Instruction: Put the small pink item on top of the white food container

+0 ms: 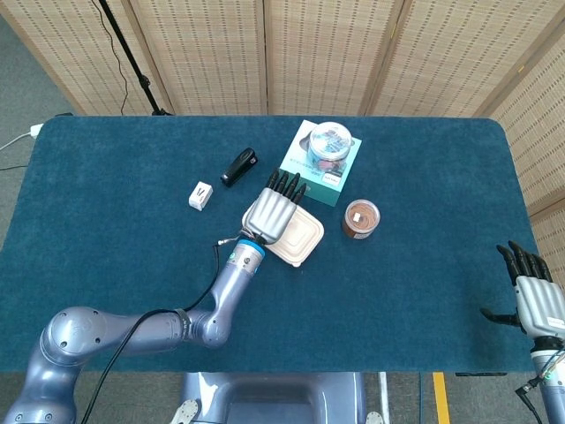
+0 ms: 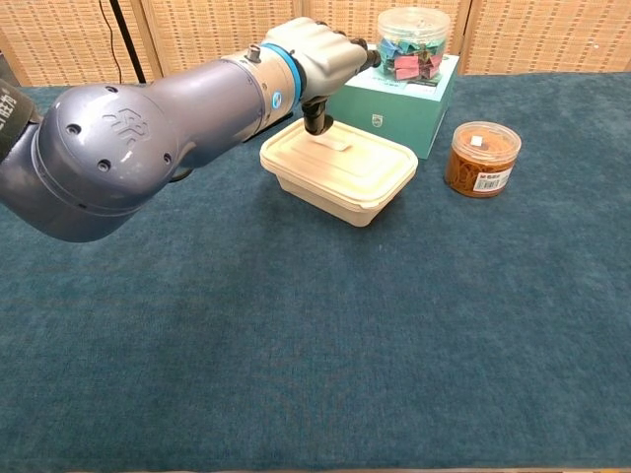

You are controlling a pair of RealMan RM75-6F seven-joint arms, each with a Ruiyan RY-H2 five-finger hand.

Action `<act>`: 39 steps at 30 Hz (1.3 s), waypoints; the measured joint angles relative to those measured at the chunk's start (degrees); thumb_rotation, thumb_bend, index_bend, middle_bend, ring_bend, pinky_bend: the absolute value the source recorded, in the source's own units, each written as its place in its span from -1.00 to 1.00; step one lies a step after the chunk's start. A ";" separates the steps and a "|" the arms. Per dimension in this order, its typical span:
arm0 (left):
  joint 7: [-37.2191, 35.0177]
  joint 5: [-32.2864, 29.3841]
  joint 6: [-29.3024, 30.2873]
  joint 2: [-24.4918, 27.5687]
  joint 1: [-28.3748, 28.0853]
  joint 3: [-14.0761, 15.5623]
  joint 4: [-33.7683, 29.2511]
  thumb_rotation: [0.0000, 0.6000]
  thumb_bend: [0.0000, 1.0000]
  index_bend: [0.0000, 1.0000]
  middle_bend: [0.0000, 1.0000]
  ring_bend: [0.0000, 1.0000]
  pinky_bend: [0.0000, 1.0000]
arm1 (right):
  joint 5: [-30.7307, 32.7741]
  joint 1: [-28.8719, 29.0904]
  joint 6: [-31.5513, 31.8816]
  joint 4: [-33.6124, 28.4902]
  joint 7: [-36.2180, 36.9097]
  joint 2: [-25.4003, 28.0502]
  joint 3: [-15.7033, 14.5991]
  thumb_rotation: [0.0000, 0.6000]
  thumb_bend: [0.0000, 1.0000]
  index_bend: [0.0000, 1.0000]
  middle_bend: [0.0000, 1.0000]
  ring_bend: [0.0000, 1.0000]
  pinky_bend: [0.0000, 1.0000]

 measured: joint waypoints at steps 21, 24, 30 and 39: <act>-19.07 14.22 4.35 19.33 12.81 2.81 -19.45 1.00 -1.00 -1.00 -1.00 -1.00 -1.00 | 0.86 0.26 0.17 1.03 0.33 -1.25 0.72 1.00 -1.00 -1.00 -1.00 -1.00 -1.00; -23.82 18.22 5.46 23.82 16.69 4.41 -22.12 1.00 -1.00 -1.00 -1.00 -1.00 -1.00 | 1.78 0.61 0.11 1.27 -0.52 -1.80 1.28 1.00 -1.00 -1.00 -1.00 -1.00 -1.00; -32.17 23.37 9.28 31.31 24.61 7.88 -25.36 1.00 -1.00 -1.00 -1.00 -1.00 -1.00 | 5.45 3.81 -1.87 1.16 -4.63 -2.65 4.14 1.00 -1.00 -1.00 -1.00 -1.00 -1.00; -41.61 27.64 17.65 37.99 38.50 13.47 -28.81 1.00 -1.00 -1.00 -1.00 -1.00 -1.00 | 10.78 11.20 -6.11 0.28 -13.26 -6.00 8.25 1.00 -1.00 -1.00 -1.00 -1.00 -1.00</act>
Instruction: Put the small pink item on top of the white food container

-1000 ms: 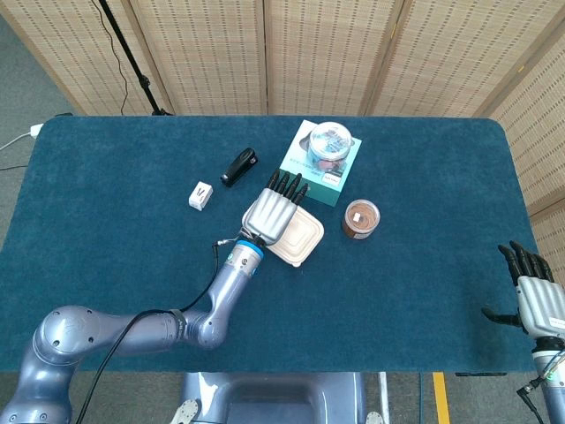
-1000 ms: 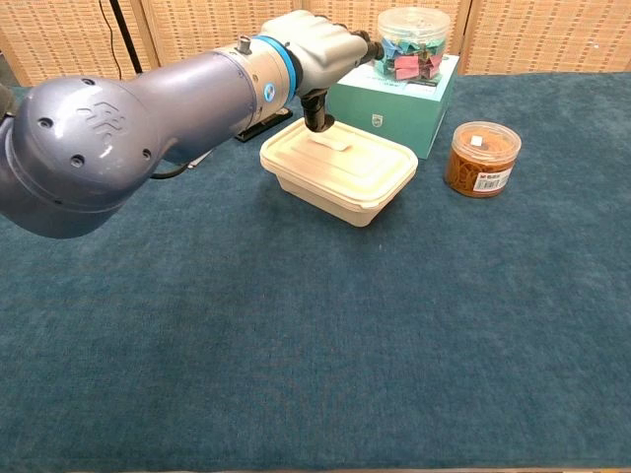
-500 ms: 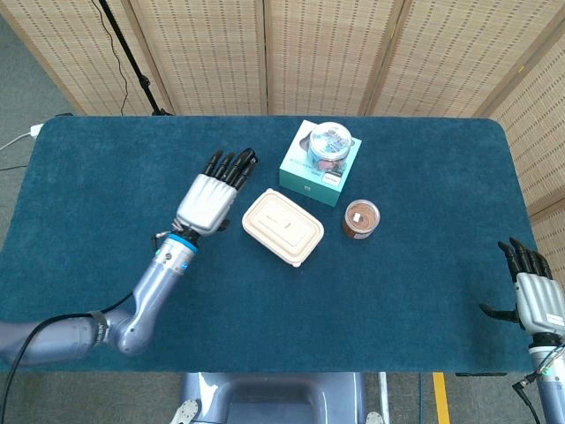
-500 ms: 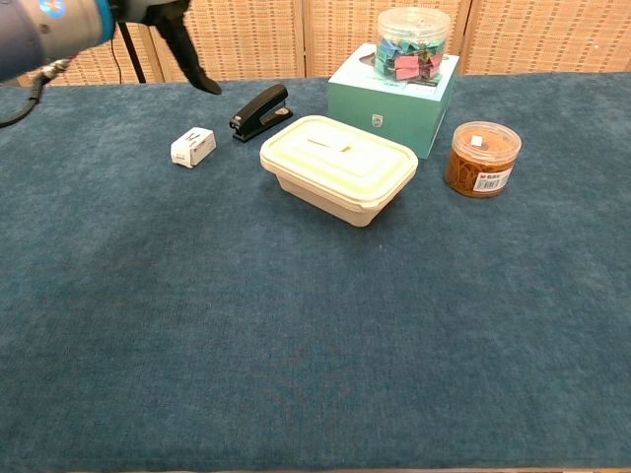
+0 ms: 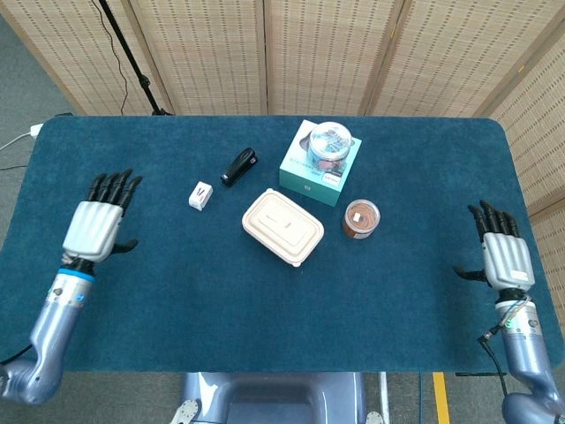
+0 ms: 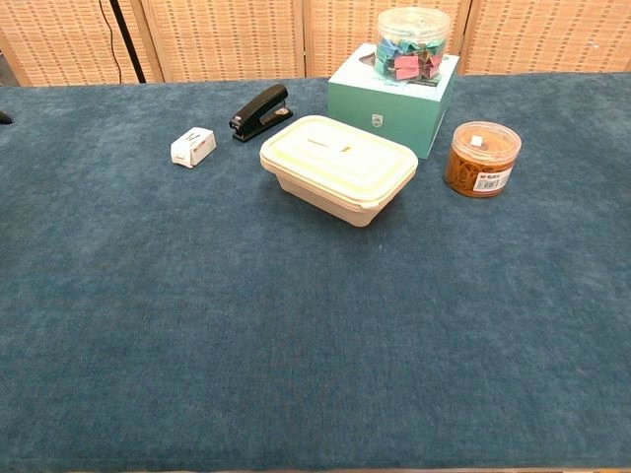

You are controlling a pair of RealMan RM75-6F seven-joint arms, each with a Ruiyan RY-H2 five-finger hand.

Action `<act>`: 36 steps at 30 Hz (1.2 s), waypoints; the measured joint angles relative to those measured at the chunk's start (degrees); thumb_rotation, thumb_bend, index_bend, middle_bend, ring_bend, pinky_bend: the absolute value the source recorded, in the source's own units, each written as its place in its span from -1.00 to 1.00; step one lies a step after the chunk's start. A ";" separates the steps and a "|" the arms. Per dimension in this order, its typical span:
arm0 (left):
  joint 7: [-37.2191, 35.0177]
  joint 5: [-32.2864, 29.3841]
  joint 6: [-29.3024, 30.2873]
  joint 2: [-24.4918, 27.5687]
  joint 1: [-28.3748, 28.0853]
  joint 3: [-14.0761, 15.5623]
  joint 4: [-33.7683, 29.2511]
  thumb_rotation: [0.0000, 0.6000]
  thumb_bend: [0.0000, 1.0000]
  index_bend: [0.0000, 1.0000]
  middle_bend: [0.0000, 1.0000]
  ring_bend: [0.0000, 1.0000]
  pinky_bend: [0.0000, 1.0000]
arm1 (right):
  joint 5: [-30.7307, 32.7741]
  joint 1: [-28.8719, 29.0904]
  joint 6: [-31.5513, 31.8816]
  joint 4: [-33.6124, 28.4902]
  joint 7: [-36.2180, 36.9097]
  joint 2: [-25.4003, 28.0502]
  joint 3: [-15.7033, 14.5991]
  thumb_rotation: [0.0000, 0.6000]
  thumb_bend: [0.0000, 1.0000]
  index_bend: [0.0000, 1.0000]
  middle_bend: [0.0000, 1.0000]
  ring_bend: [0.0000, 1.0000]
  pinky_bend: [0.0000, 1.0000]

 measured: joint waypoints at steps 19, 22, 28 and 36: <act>-19.06 7.70 7.08 7.11 13.22 0.81 -1.89 1.00 -1.00 -1.00 -1.00 -1.00 -1.00 | 2.28 18.64 -21.18 -3.05 -8.82 -3.25 1.61 1.00 -0.06 -1.00 -1.00 -1.00 -1.00; -20.91 8.24 6.75 7.72 14.07 -0.05 -1.33 1.00 -1.00 -1.00 -1.00 -1.00 -1.00 | 2.14 22.24 -25.17 -2.92 -8.15 -3.73 0.98 1.00 0.84 -1.00 -1.00 -1.00 -1.00; -22.72 8.82 5.78 8.21 15.07 -1.34 -0.80 1.00 -1.00 -1.00 -1.00 -1.00 -1.00 | 1.81 26.13 -25.82 -1.36 -10.78 -6.75 -0.81 1.00 1.00 -1.00 -1.00 -1.00 -1.00; -22.92 9.22 4.28 8.16 15.59 -2.55 -0.70 1.00 -1.00 -1.00 -1.00 -1.00 -1.00 | 1.29 30.69 -24.05 1.18 -16.06 -9.93 -1.71 1.00 1.00 -0.81 -1.00 -1.00 -1.00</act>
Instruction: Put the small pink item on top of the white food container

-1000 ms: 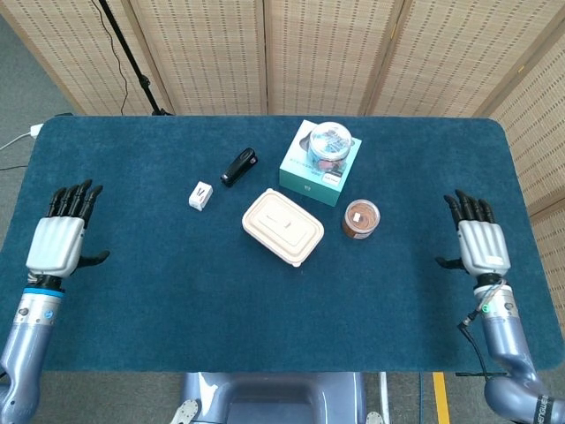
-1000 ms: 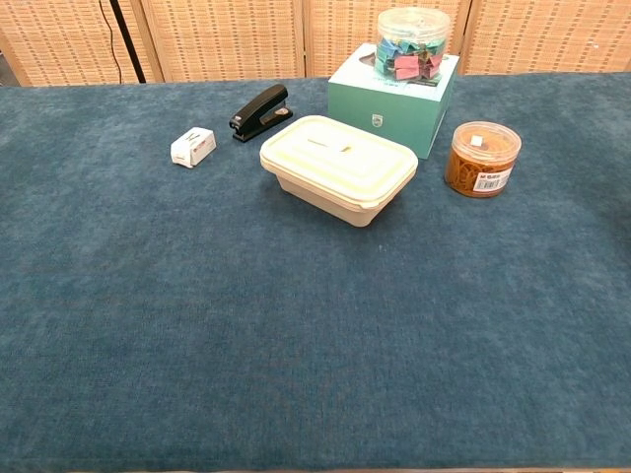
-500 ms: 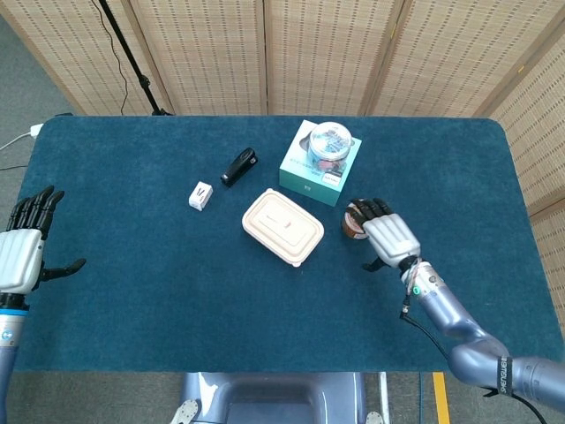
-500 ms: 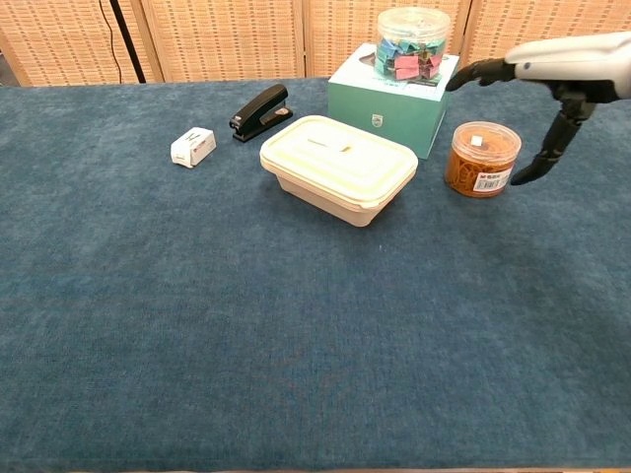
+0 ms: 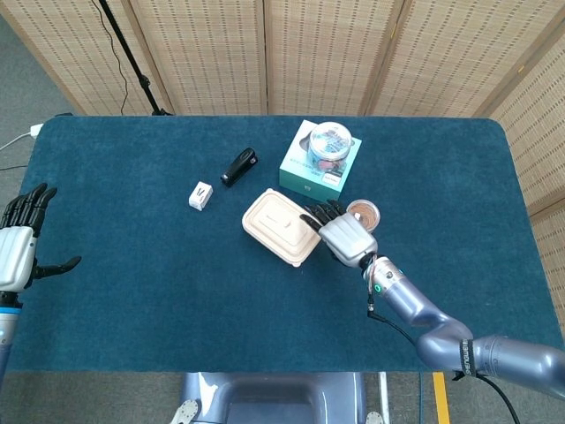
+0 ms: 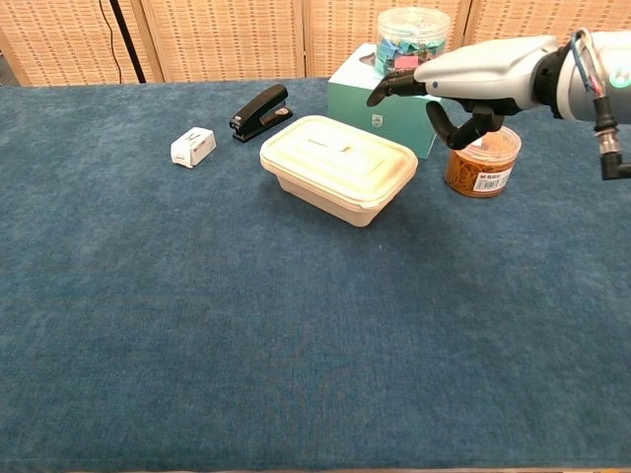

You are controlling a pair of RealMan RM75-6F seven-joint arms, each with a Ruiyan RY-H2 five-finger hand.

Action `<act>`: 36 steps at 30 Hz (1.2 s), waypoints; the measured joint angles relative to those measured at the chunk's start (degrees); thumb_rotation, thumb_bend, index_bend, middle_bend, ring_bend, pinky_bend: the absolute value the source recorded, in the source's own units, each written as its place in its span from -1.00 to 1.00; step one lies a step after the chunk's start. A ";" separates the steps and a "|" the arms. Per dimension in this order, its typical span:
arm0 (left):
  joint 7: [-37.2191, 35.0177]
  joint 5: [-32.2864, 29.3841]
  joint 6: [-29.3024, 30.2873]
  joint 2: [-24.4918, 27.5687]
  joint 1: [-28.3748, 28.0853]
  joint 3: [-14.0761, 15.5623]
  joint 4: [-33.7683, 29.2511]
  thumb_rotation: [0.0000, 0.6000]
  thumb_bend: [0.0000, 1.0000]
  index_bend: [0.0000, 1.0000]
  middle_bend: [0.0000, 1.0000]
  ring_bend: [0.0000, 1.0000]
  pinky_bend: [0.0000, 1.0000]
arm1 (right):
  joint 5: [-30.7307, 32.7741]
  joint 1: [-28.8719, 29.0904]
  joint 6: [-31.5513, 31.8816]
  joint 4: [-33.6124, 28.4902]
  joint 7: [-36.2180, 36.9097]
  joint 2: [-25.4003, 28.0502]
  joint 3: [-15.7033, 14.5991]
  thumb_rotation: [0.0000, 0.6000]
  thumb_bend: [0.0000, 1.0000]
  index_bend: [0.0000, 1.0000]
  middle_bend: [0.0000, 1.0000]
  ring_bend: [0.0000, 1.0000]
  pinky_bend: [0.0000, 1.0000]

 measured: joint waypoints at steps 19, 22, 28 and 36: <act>0.96 -0.09 -2.06 -0.40 0.95 -1.97 -0.22 1.00 -1.00 -1.00 -1.00 -1.00 -1.00 | -3.56 4.87 0.92 9.79 4.92 -7.58 0.27 1.00 1.00 -0.45 -1.00 -1.00 -1.00; 1.03 -0.12 -2.34 -0.42 1.06 -2.23 -0.25 1.00 -1.00 -1.00 -1.00 -1.00 -1.00 | -5.26 5.62 1.50 11.58 6.63 -8.96 0.66 1.00 1.00 -0.44 -1.00 -1.00 -1.00; 1.02 0.08 -2.88 -0.44 1.31 -2.63 -0.26 1.00 -1.00 -1.00 -1.00 -1.00 -1.00 | -7.16 6.83 2.17 15.20 7.55 -11.43 0.35 1.00 1.00 -0.43 -1.00 -1.00 -1.00; 0.90 0.44 -3.27 -0.46 1.68 -3.00 -0.26 1.00 -1.00 -1.00 -1.00 -1.00 -1.00 | -8.23 7.74 3.11 17.08 6.77 -13.98 -0.42 1.00 1.00 -0.42 -1.00 -1.00 -1.00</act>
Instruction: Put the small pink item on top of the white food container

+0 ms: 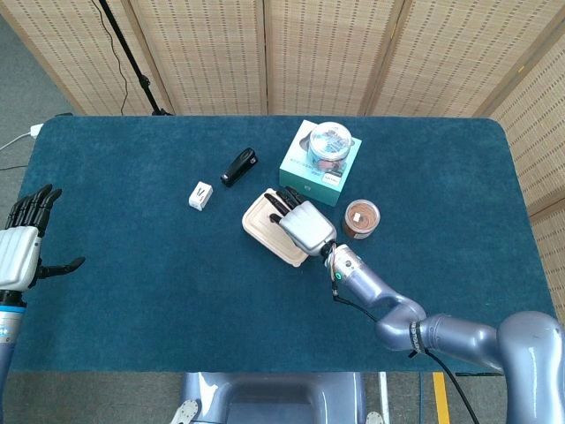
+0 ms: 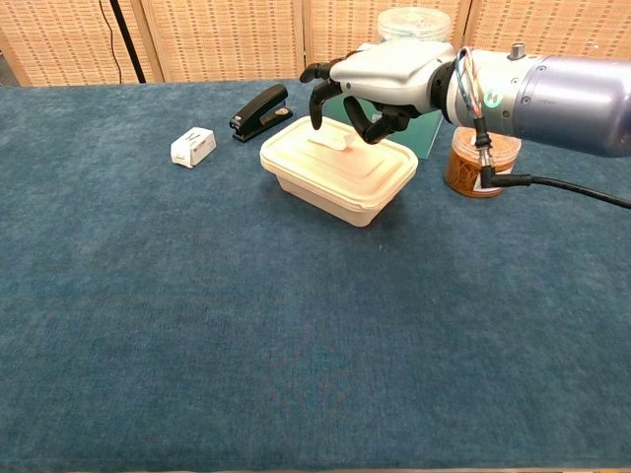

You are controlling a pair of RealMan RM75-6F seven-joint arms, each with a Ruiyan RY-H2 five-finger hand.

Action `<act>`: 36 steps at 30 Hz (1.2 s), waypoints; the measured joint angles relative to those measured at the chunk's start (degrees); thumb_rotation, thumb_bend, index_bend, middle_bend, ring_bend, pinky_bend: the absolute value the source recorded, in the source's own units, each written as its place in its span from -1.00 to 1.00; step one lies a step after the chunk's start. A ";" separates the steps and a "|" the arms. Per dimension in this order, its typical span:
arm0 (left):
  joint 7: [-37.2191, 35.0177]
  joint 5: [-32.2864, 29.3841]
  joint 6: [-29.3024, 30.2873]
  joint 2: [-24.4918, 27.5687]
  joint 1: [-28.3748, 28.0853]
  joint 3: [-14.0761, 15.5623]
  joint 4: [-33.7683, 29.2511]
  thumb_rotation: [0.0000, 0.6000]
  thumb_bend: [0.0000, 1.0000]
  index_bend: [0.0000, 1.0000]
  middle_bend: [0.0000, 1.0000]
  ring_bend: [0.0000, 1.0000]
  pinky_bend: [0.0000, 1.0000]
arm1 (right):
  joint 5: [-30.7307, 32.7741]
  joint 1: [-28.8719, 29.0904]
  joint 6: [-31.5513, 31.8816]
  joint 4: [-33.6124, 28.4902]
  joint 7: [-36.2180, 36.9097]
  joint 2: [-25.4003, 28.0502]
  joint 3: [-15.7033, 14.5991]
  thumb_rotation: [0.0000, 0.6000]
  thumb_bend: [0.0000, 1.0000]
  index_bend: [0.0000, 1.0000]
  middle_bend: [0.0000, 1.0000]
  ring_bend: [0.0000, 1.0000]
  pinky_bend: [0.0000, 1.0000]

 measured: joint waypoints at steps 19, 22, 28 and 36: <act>0.46 0.28 -0.88 -0.17 0.44 -0.66 -0.07 1.00 -1.00 -1.00 -1.00 -1.00 -1.00 | -0.03 0.56 -0.13 4.35 -2.59 -1.63 -1.65 1.00 1.00 -0.36 -1.00 -1.00 -1.00; 0.58 0.38 -0.84 -0.24 0.54 -0.73 -0.12 1.00 -1.00 -1.00 -1.00 -1.00 -1.00 | -0.17 0.43 -0.02 3.80 -2.92 -1.46 -1.97 1.00 1.00 -0.35 -1.00 -1.00 -1.00; 0.49 0.59 -0.87 -0.28 0.74 -0.85 -0.06 1.00 -1.00 -1.00 -1.00 -1.00 -1.00 | 0.05 0.33 -0.26 3.87 -3.54 -1.35 -2.35 1.00 1.00 -0.35 -1.00 -1.00 -1.00; 0.40 0.81 -1.16 -0.21 0.85 -0.95 -0.06 1.00 -1.00 -1.00 -1.00 -1.00 -1.00 | 0.83 0.12 -0.48 4.15 -4.57 -1.15 -2.70 1.00 1.00 -0.31 -1.00 -1.00 -1.00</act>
